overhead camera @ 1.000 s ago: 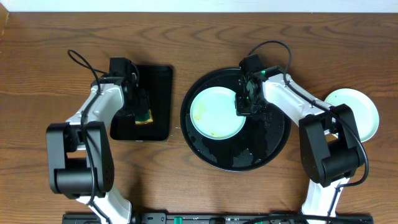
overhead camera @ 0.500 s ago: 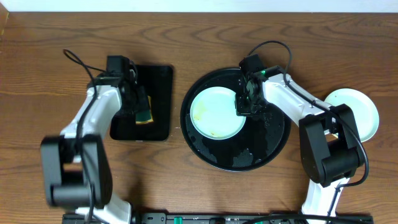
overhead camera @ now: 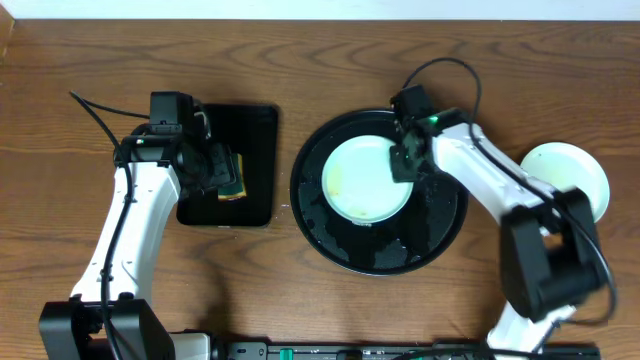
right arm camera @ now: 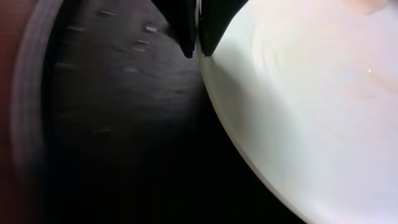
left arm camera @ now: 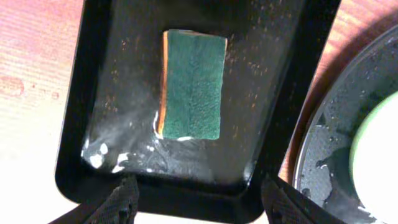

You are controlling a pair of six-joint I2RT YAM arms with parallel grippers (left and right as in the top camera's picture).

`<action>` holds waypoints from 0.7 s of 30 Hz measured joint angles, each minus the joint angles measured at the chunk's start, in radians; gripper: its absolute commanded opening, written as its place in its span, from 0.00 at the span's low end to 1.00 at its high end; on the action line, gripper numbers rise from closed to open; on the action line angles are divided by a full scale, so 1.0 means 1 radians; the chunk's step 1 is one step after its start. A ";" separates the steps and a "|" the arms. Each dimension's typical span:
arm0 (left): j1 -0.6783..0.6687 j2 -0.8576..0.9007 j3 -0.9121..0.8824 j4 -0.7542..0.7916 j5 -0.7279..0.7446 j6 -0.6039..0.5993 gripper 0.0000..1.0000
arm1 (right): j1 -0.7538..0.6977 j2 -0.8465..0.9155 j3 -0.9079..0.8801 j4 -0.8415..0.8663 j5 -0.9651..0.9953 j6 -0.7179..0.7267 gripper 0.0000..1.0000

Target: Clean dirty plates on tray and stack at the side

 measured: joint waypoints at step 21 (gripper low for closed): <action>0.000 0.000 0.000 -0.005 0.000 0.000 0.66 | 0.199 -0.293 0.000 0.014 0.721 -0.274 0.01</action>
